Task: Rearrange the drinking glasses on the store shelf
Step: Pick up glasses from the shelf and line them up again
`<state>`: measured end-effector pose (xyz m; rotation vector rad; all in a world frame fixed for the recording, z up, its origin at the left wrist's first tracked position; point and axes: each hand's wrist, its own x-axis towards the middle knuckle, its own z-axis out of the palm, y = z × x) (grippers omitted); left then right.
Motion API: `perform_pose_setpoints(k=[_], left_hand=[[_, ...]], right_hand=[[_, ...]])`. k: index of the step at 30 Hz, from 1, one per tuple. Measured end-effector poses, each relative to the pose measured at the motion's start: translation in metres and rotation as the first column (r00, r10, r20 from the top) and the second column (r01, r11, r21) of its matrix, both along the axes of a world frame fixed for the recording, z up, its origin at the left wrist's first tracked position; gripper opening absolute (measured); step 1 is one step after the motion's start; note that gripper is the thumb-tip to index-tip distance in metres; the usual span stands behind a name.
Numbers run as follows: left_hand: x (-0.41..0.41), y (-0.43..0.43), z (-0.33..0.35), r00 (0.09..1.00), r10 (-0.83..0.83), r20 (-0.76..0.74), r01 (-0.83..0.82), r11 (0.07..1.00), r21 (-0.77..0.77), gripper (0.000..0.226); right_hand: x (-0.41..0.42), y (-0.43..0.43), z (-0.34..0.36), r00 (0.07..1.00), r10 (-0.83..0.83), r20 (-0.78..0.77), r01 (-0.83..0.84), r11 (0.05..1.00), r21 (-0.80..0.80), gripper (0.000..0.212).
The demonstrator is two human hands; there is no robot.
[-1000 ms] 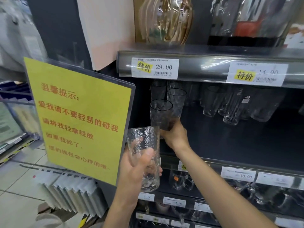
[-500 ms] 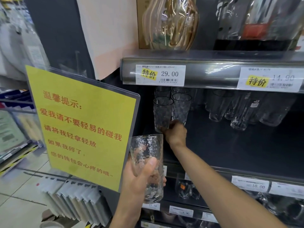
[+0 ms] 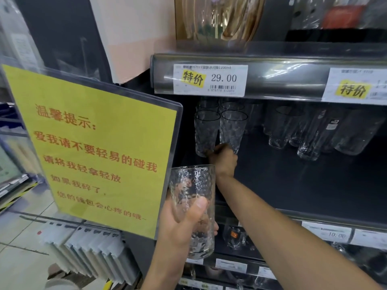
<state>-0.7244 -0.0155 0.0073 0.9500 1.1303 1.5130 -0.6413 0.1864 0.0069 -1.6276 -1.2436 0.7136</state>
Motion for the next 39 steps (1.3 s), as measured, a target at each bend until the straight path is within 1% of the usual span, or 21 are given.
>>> perform_pose_setpoints(k=[2, 4, 6, 10, 16, 20, 24, 29, 39], left_hand=[[-0.001, 0.001, -0.002, 1.0, -0.005, 0.007, 0.005, 1.0, -0.004, 0.079], [-0.002, 0.003, -0.004, 1.0, -0.01, 0.008, 0.01, 1.0, -0.017, 0.084], [-0.004, 0.004, -0.004, 1.0, -0.015, 0.025, 0.016, 1.0, -0.021, 0.084], [-0.006, 0.005, -0.003, 0.998, -0.029, 0.047, 0.03, 0.999, -0.017, 0.077], [-0.008, 0.009, -0.004, 0.999, -0.013, 0.034, 0.013, 1.0, -0.008, 0.083], [-0.007, 0.011, -0.004, 0.999, -0.019, 0.042, 0.018, 1.0, 0.017, 0.078], [-0.006, 0.01, -0.005, 0.998, -0.031, 0.05, 0.029, 0.999, 0.026, 0.078], [-0.004, 0.008, -0.005, 0.998, -0.028, 0.048, 0.026, 0.999, 0.037, 0.069], [-0.005, 0.004, -0.008, 0.999, 0.012, 0.033, -0.012, 1.0, -0.007, 0.084]], right_hand=[[-0.001, 0.001, 0.0, 1.0, -0.007, 0.011, 0.007, 1.0, 0.006, 0.025], [-0.002, 0.002, 0.0, 1.0, -0.012, 0.024, 0.012, 1.0, 0.009, 0.023], [-0.003, 0.005, -0.001, 0.999, -0.013, 0.048, 0.013, 1.0, 0.008, 0.023], [-0.005, 0.008, -0.003, 0.993, -0.011, 0.117, 0.009, 1.0, 0.023, 0.025], [-0.006, 0.01, -0.003, 0.985, -0.005, 0.172, 0.001, 1.0, 0.025, 0.024], [-0.007, 0.013, -0.005, 0.98, 0.003, 0.197, -0.009, 0.999, 0.032, 0.027], [-0.006, 0.013, -0.006, 0.974, -0.012, 0.225, 0.002, 0.999, 0.046, 0.028], [-0.007, 0.015, -0.008, 0.968, -0.009, 0.251, 0.001, 1.0, 0.032, 0.029], [-0.008, 0.019, -0.008, 0.954, -0.002, 0.301, 0.001, 1.0, 0.004, 0.033]])
